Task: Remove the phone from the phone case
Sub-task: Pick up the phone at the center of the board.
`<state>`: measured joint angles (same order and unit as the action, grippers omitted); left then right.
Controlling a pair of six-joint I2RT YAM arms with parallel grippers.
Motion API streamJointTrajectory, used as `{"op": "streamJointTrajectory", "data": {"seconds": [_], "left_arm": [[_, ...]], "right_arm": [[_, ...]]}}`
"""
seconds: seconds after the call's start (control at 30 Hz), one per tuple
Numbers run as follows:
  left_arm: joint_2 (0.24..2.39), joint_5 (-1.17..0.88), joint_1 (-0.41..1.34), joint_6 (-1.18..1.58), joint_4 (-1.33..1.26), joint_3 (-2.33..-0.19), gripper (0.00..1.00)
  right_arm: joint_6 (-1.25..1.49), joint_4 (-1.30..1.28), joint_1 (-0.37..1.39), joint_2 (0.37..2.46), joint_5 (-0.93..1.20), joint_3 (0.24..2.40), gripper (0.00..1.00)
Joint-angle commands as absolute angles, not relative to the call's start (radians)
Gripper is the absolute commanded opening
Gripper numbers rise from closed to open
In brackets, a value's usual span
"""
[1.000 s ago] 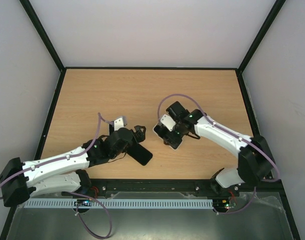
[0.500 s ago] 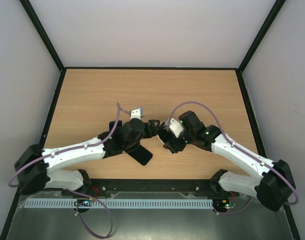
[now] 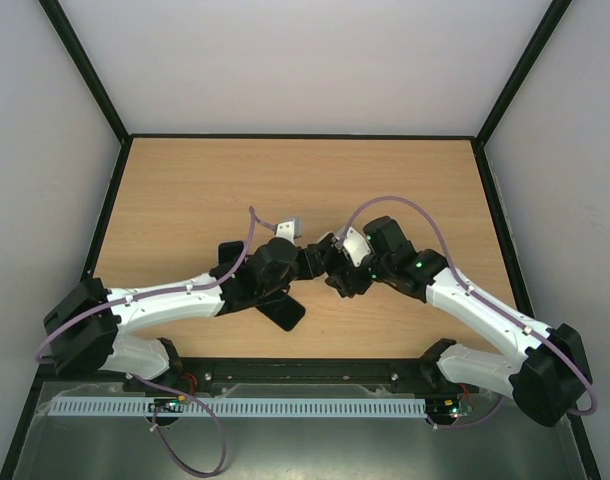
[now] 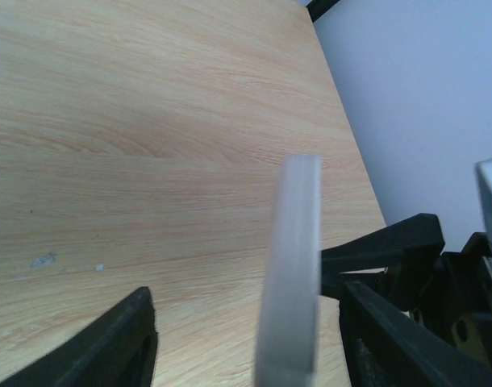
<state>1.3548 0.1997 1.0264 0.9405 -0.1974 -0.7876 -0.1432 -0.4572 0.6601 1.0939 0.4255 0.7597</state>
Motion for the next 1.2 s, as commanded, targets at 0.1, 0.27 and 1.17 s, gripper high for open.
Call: {"op": "streamJointTrajectory", "data": {"seconds": [0.1, 0.27, 1.17], "left_arm": [[1.372, 0.178, 1.021, 0.954, -0.292, -0.764, 0.53], [1.411, 0.161, 1.022, 0.929, -0.298, -0.818, 0.51], [1.484, 0.1, 1.021, 0.94, -0.424, -0.837, 0.26]], "right_arm": [[-0.103, -0.374, 0.642, 1.053, 0.418, 0.755, 0.34], [-0.095, -0.37, 0.635, 1.055, 0.409, 0.754, 0.35], [-0.064, -0.356, 0.594, 1.03, 0.4, 0.749, 0.36]]}}
